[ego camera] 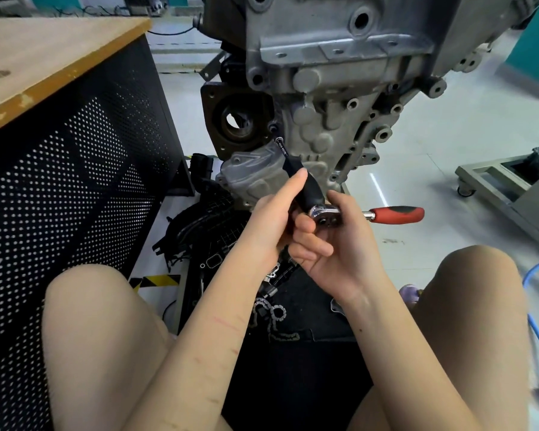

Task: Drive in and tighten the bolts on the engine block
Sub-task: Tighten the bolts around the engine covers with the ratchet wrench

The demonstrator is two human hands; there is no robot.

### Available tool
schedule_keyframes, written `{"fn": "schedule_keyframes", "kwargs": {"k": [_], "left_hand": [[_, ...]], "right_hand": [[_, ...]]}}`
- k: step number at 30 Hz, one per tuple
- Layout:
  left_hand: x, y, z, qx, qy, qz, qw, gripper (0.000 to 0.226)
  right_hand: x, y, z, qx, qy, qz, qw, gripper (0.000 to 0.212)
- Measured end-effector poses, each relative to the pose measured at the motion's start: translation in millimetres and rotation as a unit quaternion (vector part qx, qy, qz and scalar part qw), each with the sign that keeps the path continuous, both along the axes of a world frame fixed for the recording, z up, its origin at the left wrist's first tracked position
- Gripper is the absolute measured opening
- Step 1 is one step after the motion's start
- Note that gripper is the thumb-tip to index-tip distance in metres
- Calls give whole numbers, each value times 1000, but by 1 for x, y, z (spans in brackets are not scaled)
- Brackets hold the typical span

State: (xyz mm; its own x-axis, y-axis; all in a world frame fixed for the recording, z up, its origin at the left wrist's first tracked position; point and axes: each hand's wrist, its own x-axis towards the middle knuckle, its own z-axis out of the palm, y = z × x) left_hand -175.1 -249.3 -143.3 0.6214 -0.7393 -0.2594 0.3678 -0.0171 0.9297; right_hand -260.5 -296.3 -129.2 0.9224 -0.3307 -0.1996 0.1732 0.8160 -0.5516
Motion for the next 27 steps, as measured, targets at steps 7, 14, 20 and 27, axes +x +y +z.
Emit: {"fn": "schedule_keyframes", "kwargs": {"k": [7, 14, 20, 27], "left_hand": [[-2, 2, -5, -71, 72, -63, 993, 54], [-2, -2, -6, -87, 48, -23, 995, 34], [-3, -5, 7, -25, 2, 4, 1000, 32], [-7, -12, 6, -22, 4, -19, 1000, 40]], "right_hand": [[3, -4, 2, -374, 117, -94, 915, 16], [5, -11, 8, -577, 163, -94, 795, 25], [2, -7, 7, -180, 33, -12, 983, 37], [-6, -20, 9, 71, -5, 9, 997, 60]]}}
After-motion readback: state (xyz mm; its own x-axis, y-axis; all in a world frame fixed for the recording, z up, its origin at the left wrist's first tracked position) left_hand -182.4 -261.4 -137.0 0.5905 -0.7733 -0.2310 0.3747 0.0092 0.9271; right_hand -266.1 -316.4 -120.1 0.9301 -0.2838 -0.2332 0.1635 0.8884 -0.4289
